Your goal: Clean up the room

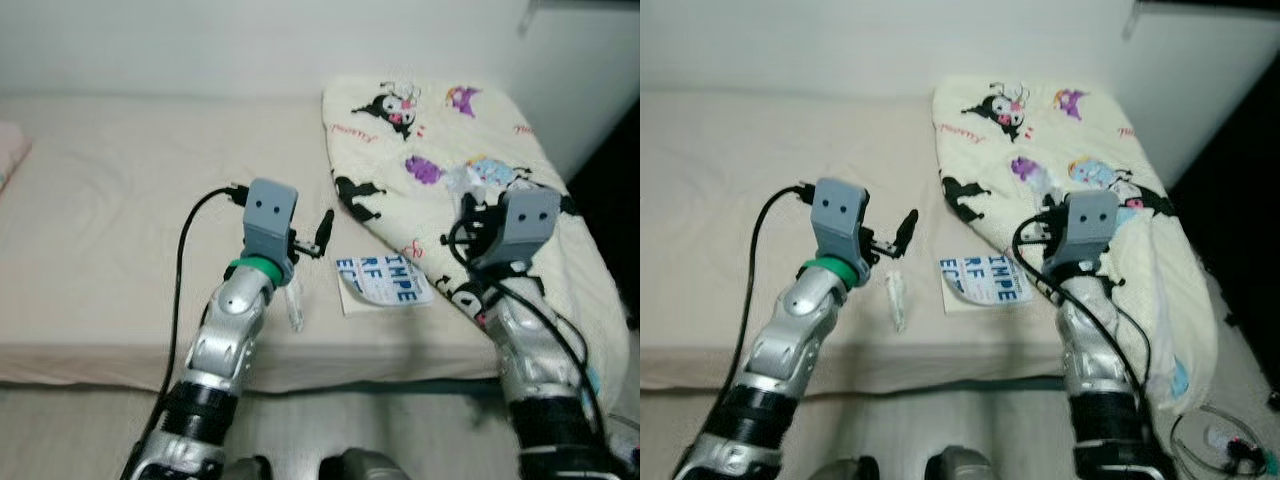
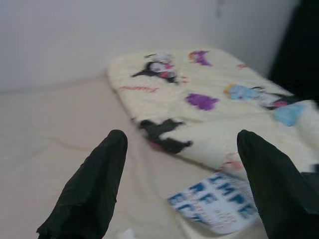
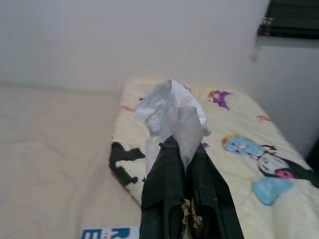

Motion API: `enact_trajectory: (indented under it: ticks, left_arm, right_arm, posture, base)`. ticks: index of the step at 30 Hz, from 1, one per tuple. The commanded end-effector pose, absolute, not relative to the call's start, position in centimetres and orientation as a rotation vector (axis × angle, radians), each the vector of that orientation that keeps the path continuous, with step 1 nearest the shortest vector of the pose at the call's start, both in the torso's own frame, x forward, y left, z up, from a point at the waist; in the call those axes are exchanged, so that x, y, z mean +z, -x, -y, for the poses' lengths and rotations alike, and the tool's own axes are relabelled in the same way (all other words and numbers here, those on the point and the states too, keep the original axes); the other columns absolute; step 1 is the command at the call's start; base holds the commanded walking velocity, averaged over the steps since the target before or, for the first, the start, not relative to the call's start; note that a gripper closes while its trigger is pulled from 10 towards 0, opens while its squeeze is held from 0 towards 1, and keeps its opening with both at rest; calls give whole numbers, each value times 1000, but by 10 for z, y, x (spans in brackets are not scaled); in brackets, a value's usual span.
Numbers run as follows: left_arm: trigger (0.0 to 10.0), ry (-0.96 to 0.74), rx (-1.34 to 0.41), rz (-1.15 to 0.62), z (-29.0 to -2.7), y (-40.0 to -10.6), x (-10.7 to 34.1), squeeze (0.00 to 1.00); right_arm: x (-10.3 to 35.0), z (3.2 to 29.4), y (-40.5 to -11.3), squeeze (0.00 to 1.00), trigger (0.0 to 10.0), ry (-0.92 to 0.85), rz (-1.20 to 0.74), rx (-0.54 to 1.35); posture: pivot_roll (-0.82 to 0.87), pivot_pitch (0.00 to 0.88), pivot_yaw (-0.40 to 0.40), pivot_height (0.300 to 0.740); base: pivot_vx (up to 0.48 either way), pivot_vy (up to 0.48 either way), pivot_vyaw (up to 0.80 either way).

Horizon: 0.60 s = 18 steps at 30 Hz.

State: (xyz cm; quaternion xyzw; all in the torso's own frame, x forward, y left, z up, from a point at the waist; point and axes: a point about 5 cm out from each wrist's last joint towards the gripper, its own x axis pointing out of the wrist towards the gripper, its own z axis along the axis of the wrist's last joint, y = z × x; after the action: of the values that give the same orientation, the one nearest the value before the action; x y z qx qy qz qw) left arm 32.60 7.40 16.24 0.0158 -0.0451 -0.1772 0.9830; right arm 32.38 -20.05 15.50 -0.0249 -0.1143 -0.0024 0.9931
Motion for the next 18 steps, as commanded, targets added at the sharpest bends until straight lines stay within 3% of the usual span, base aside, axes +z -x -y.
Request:
enact_trajectory:
  ticks: [1, 10, 18]
  left_arm:
    - [10000, -40, -344, 56, -77, -325, 155, 0]
    - [10000, -37, -334, 53, -78, -326, 154, 0]
    - [10000, -38, -334, 42, -80, -324, 149, 0]
  right_arm:
    - [151, 199, -322, 0, 10000, 45, 215, -6]
    - [145, 199, -321, 0, 10000, 80, 192, -30]
    - [140, 197, -319, 0, 10000, 69, 184, -29]
  posture:
    - [-92, 40, 12, 740]
    - [-92, 43, 13, 740]
    - [-91, 51, 16, 705]
  base:
    - [0, 0, 0]
    - [0, 0, 0]
    - [0, 0, 0]
